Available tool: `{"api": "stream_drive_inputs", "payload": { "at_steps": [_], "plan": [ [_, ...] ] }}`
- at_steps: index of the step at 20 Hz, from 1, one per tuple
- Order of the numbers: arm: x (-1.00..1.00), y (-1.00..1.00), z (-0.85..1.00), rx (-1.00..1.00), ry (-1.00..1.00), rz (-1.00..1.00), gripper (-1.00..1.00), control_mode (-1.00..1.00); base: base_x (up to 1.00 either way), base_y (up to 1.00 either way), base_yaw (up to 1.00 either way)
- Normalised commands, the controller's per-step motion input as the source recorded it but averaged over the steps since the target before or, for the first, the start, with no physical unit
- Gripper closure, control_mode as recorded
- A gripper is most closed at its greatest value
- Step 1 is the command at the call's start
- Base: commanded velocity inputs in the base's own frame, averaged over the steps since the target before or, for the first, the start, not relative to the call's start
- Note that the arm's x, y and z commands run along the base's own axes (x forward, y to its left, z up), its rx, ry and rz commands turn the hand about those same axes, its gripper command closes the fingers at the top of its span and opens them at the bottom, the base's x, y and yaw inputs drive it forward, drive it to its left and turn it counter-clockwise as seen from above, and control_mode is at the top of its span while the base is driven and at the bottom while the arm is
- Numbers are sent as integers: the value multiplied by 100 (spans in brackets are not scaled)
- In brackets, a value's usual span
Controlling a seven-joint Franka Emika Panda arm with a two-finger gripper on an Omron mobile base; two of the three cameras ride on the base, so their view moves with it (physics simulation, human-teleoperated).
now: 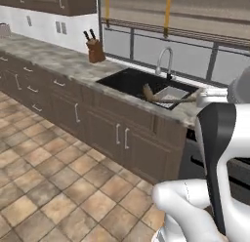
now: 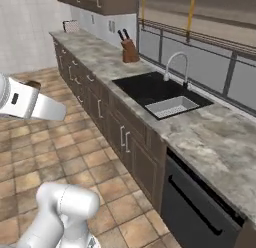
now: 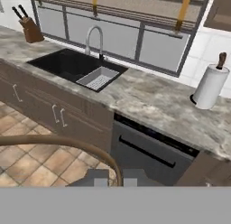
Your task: Open the cabinet and move the ladle to the pot. Then close the cabinet.
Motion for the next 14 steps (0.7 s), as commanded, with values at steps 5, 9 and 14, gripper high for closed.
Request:
{"api": "stream_drive_inputs", "payload": {
  "at_steps": [5, 9, 14],
  "plan": [
    [0, 0, 0, 0, 0, 0, 100, 100, -26, 21, 88],
    [0, 0, 0, 0, 0, 0, 100, 100, -16, 13, 84],
    [0, 0, 0, 0, 0, 0, 100, 100, -4, 6, 79]
  ]
}}
